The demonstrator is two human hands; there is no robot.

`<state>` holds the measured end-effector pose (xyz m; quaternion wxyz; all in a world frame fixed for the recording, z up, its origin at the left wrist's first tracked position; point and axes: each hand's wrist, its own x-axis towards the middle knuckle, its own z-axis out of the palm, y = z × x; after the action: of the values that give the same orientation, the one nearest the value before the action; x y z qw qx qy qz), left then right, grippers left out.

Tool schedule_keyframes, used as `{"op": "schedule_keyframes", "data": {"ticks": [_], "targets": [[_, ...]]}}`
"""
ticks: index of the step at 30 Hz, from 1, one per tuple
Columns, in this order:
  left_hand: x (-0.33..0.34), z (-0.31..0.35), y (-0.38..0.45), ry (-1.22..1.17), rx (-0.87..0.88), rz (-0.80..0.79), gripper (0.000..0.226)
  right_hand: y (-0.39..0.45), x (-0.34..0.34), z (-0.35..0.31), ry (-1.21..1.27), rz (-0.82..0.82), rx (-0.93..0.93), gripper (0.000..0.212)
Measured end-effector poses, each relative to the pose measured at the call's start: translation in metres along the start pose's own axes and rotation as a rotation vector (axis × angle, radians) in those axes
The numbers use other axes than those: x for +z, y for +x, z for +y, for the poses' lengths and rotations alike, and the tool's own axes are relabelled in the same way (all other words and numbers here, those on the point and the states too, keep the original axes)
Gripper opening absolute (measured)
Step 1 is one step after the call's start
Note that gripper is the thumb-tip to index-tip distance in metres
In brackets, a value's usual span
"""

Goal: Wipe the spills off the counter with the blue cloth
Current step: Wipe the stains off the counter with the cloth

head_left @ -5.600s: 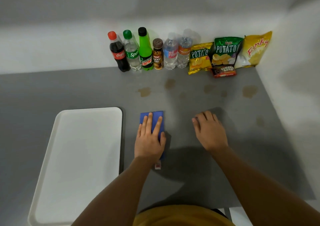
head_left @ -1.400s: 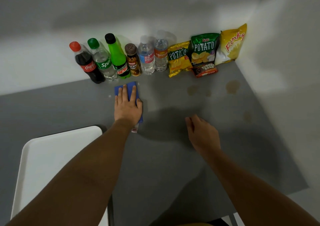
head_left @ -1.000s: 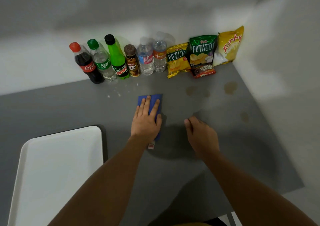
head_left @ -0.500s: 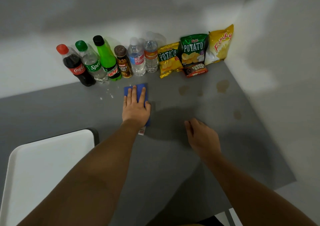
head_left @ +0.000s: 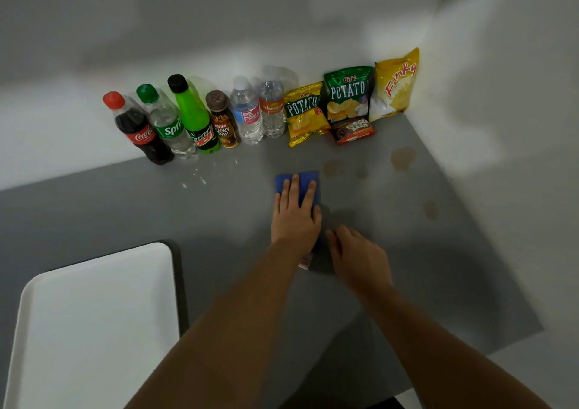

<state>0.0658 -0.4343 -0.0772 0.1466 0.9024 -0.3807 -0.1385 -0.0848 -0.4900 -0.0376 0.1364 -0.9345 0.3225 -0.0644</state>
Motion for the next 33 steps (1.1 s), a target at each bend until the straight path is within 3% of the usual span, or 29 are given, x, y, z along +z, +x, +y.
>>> {"op": "schedule_keyframes", "data": {"ticks": [4, 9, 13, 18, 25, 33], "targets": [[-0.018, -0.016, -0.009, -0.180, 0.041, 0.069, 0.054, 0.004, 0.010, -0.016, 0.065, -0.007, 0.004, 0.029], [-0.038, -0.060, -0.014, -0.124, 0.042, 0.277, 0.048, 0.027, 0.022, -0.049, 0.119, 0.101, -0.128, 0.026], [-0.038, -0.087, -0.005, -0.050, -0.024, 0.277, 0.051, 0.049, 0.038, -0.065, 0.124, 0.063, -0.157, 0.044], [-0.027, -0.095, 0.003, -0.018, -0.078, 0.242, 0.053, 0.074, 0.059, -0.066, 0.104, -0.111, -0.105, 0.060], [-0.021, -0.095, 0.002, 0.041, -0.102, 0.266, 0.052, 0.095, 0.076, -0.060, 0.075, -0.029, -0.106, 0.062], [-0.025, -0.089, -0.001, 0.049, -0.104, 0.294, 0.051, 0.138, 0.066, -0.025, 0.040, -0.054, -0.012, 0.060]]}}
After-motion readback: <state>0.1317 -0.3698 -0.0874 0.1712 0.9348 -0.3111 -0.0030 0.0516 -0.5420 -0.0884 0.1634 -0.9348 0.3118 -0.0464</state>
